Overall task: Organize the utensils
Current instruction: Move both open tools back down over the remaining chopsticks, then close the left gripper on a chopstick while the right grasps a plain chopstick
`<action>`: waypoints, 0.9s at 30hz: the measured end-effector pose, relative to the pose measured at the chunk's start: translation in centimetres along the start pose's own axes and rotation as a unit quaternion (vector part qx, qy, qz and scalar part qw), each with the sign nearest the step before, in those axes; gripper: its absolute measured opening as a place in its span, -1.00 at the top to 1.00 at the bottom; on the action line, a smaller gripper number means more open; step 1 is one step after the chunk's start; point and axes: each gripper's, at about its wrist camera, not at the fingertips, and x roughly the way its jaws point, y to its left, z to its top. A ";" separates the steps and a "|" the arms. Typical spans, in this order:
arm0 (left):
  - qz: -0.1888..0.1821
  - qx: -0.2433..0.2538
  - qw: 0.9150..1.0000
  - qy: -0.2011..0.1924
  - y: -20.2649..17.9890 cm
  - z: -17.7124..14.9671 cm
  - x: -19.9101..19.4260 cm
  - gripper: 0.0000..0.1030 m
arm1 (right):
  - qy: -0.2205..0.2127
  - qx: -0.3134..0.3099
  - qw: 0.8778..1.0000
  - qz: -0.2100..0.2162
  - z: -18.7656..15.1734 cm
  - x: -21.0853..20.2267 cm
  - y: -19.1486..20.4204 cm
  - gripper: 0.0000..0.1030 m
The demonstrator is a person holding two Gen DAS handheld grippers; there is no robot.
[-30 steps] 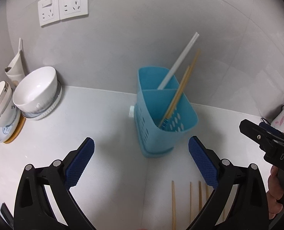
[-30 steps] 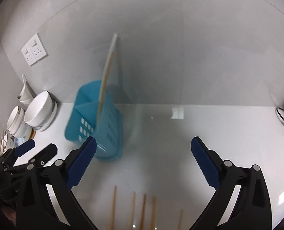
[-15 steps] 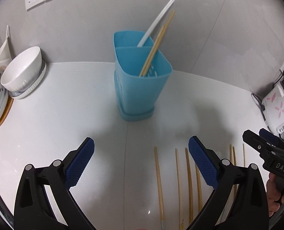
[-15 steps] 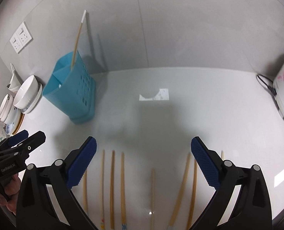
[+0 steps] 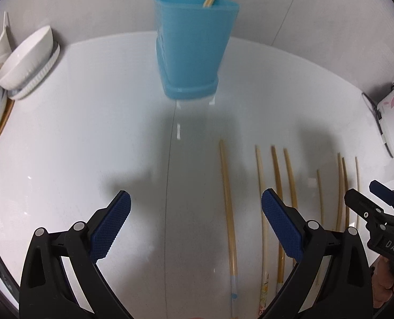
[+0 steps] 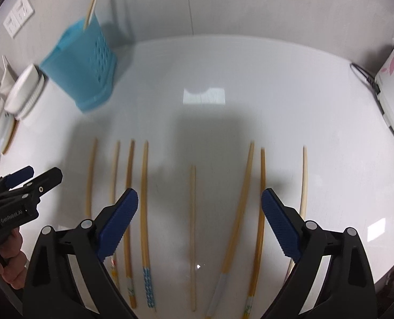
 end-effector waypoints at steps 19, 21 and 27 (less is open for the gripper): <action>0.022 0.019 0.996 0.083 -1.3 -4.3 4.0 -0.85 | 0.101 0.002 0.995 0.000 -4.2 3.6 0.9 -0.15; 0.024 0.022 0.996 0.087 -1.4 -4.4 4.2 -0.81 | 0.104 -0.001 0.995 -0.002 -4.3 3.7 1.0 -0.08; 0.041 0.041 0.994 0.097 -2.7 -4.3 4.8 -0.61 | 0.118 -0.011 0.993 -0.004 -4.5 4.2 1.9 0.24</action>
